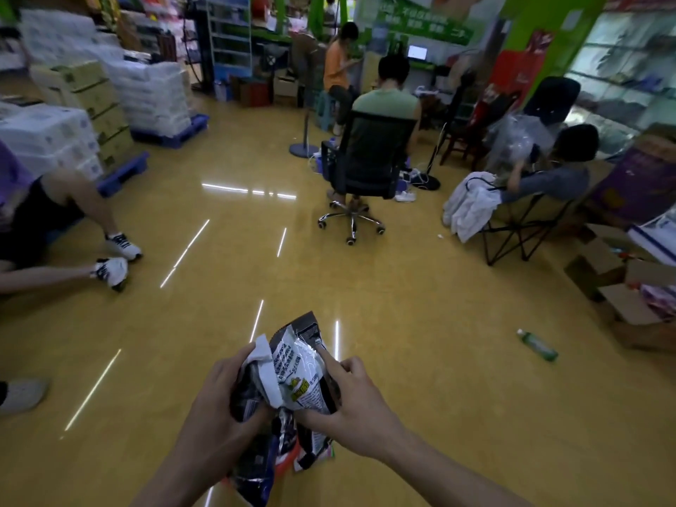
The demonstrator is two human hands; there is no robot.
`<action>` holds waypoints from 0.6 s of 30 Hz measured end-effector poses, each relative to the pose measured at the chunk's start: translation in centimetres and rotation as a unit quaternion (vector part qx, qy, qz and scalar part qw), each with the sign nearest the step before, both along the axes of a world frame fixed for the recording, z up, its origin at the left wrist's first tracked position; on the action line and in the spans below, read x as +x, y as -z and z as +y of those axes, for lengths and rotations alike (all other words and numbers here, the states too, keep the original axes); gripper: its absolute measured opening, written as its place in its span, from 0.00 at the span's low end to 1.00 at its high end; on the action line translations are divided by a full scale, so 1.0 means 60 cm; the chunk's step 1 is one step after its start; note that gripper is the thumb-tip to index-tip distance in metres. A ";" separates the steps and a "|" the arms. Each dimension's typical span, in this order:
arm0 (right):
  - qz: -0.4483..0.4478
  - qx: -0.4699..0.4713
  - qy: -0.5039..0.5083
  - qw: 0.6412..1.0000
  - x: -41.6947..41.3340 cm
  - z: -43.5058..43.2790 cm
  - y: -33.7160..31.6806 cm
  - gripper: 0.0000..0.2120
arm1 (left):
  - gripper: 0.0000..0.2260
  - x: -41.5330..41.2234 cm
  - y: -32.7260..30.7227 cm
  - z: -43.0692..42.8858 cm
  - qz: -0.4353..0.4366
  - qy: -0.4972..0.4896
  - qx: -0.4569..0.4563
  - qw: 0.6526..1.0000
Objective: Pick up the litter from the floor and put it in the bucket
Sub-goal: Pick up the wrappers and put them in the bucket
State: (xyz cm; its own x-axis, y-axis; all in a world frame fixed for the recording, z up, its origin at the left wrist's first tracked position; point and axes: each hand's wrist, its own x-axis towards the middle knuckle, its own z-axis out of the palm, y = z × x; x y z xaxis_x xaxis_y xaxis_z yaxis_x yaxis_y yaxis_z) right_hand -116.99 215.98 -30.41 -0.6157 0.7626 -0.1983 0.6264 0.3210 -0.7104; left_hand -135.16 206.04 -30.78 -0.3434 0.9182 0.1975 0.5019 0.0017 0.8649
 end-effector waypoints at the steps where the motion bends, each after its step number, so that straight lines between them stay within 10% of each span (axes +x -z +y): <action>1: 0.001 0.000 0.003 1.000 -0.003 0.010 -0.003 0.46 | 0.31 -0.003 -0.001 0.011 -0.002 0.001 0.002 1.000; 18: -0.051 -0.039 0.142 0.988 -0.146 0.128 0.055 0.45 | 0.31 -0.182 0.058 0.230 -0.003 0.183 -0.059 0.981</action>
State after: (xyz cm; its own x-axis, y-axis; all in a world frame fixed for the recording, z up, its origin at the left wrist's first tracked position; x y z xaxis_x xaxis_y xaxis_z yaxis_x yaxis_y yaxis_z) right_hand -125.77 223.63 -33.73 -0.3522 0.8821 -0.3128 0.7532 0.0688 -0.6541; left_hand -146.08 219.84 -34.27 0.0135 0.9966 0.0817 0.4829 -0.0780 0.8722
